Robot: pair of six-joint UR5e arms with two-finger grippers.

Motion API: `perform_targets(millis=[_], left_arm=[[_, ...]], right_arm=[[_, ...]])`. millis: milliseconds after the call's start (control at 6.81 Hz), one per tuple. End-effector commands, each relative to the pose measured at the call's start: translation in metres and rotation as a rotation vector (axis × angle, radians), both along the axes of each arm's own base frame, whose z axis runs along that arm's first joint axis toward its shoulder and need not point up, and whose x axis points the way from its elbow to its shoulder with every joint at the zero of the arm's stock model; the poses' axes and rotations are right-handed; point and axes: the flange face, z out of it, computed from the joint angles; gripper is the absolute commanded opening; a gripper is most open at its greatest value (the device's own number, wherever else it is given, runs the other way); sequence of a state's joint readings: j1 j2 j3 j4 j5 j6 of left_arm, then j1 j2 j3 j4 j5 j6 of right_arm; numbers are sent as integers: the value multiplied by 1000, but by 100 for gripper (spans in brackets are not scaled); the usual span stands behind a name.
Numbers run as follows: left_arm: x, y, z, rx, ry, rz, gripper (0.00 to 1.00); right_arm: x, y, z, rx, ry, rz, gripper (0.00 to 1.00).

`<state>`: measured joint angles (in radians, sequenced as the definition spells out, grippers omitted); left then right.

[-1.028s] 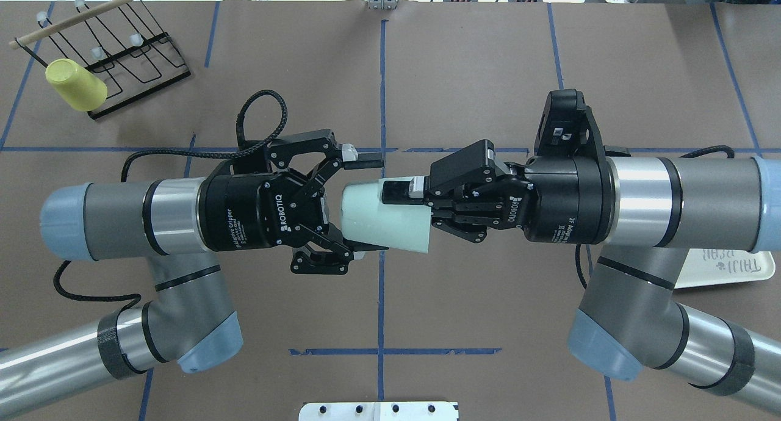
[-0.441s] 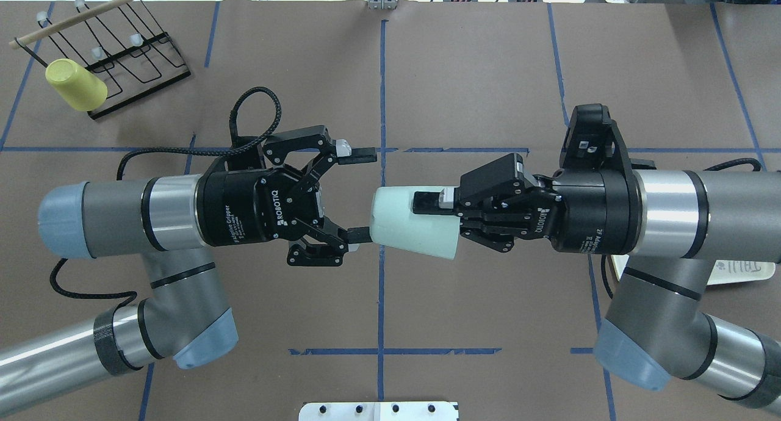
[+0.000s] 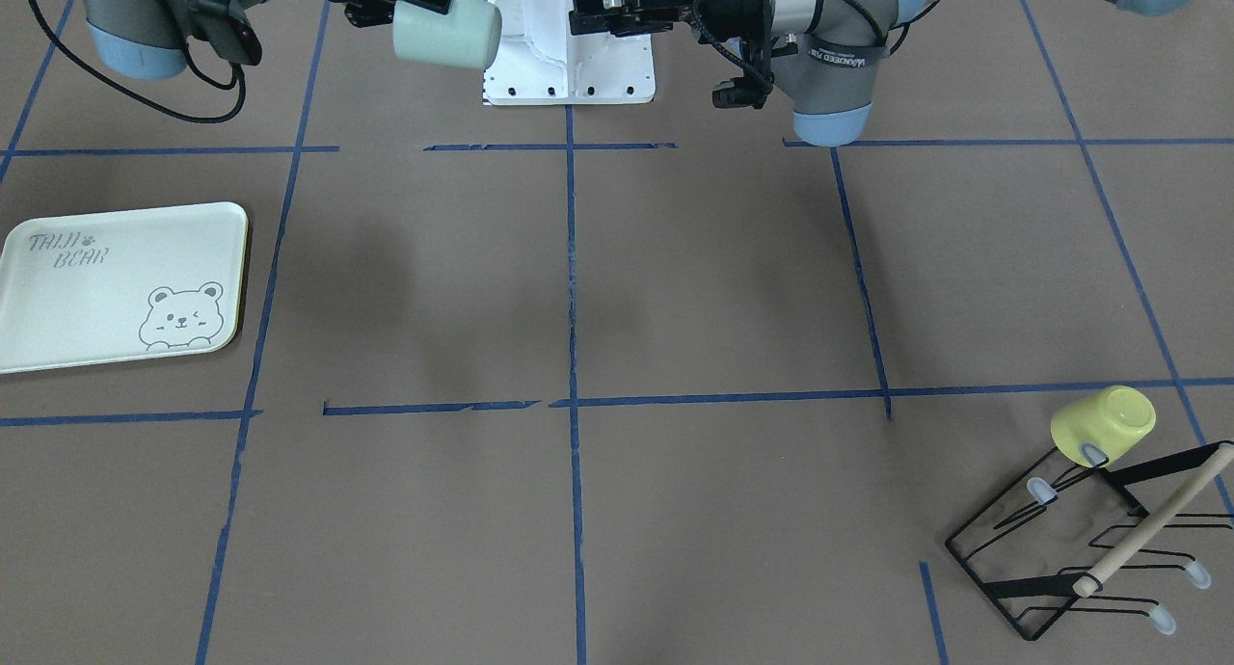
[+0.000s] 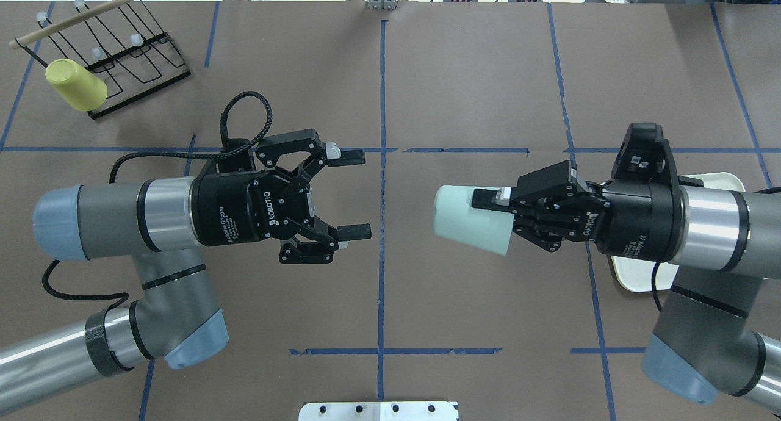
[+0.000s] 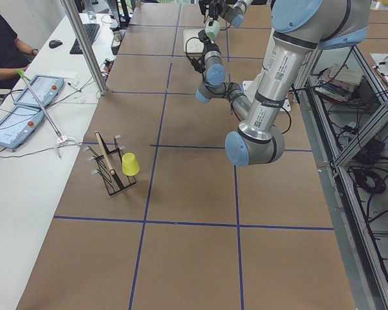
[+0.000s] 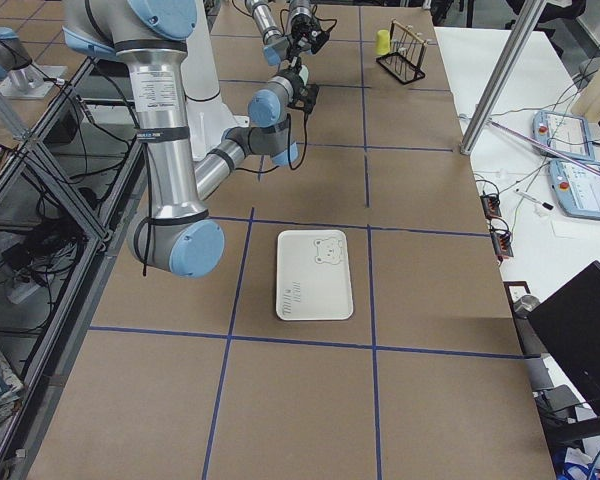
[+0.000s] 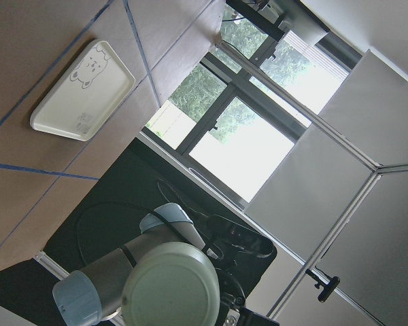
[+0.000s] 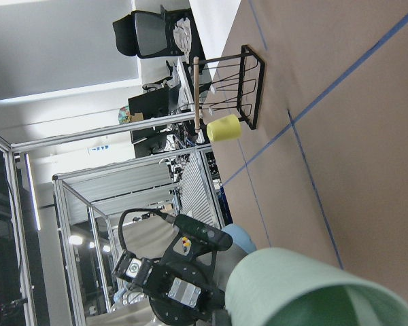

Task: Left arm grabs green cup and hands to right arm on tray

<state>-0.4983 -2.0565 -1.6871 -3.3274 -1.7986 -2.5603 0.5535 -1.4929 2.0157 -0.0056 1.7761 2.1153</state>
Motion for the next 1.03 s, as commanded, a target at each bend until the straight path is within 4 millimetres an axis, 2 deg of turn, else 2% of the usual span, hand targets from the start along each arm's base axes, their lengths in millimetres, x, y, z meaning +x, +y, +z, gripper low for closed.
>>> perform_targets(millis=[0,147,294,587,734,881], left_arm=[[-1,-1,5,22,-15,-31,100],[-5,-7,6,27,-21,-58,100],[-5,-10,7,49,-40,-91,100],[5,-22,10,82,-163,-169,100],[11,-29,15,93,-244,-201,100],[15,-44,32,123,-389,-264,100]], right_arm=[[27,-5,67,-86,75,99,0],[37,-24,98,-115,141,152,0],[55,-46,134,-144,227,185,0],[109,-89,206,-8,499,180,0],[137,-105,223,28,620,173,0],[156,-119,235,100,768,131,0]])
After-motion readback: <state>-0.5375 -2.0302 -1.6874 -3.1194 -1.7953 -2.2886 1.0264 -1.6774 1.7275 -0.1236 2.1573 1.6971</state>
